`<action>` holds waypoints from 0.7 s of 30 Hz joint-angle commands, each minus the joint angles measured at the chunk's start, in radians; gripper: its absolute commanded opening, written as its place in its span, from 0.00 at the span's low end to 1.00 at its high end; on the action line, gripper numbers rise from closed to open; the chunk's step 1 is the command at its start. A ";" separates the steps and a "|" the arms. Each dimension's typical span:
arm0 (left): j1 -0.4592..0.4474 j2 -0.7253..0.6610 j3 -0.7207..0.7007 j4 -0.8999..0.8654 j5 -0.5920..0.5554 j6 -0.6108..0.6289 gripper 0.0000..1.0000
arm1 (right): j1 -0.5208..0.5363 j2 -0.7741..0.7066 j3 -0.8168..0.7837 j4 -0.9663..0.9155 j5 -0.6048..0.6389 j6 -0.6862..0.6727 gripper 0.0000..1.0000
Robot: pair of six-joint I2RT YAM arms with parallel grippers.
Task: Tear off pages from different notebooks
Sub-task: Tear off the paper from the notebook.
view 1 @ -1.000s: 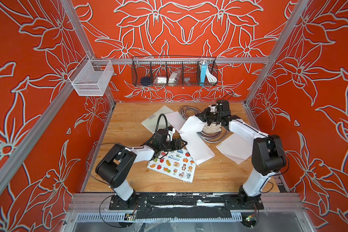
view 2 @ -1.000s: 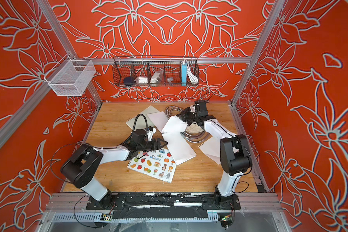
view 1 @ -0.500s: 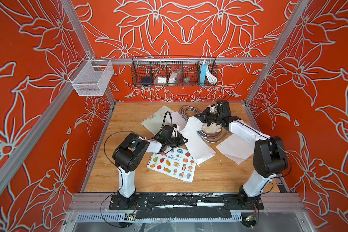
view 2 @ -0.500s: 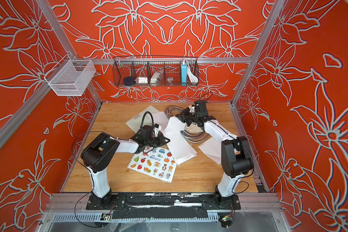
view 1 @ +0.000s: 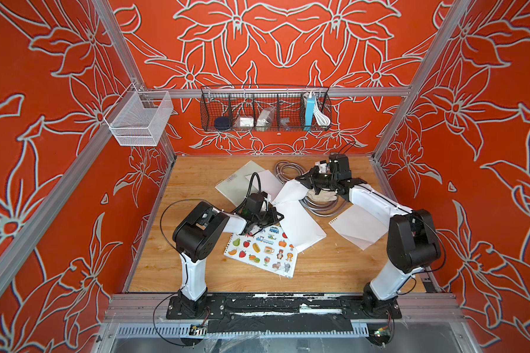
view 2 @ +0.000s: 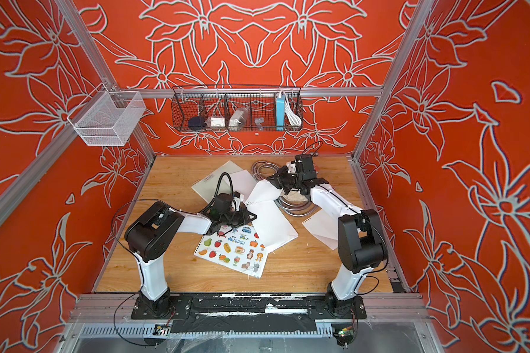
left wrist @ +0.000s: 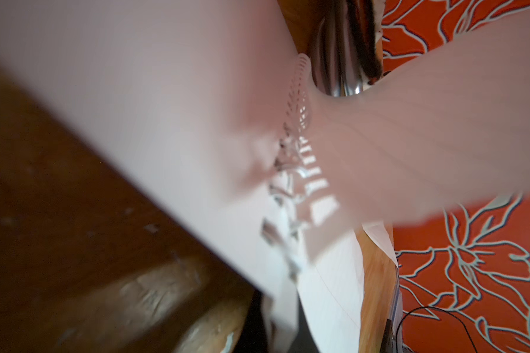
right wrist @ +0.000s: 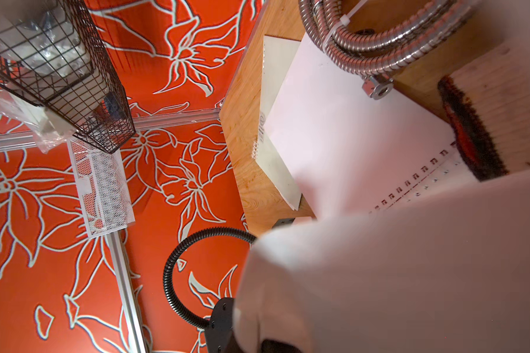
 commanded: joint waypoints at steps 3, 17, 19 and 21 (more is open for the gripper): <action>0.001 -0.090 -0.064 -0.146 -0.081 0.034 0.00 | -0.010 0.069 0.071 0.036 0.109 0.002 0.00; 0.024 -0.104 -0.208 -0.065 -0.165 -0.002 0.00 | -0.015 0.221 0.075 0.073 0.304 0.160 0.00; 0.037 -0.105 -0.227 -0.051 -0.178 -0.023 0.00 | -0.017 0.216 0.067 0.063 0.328 0.153 0.00; 0.060 -0.112 -0.257 -0.038 -0.191 -0.049 0.00 | -0.030 0.195 0.040 0.058 0.358 0.145 0.00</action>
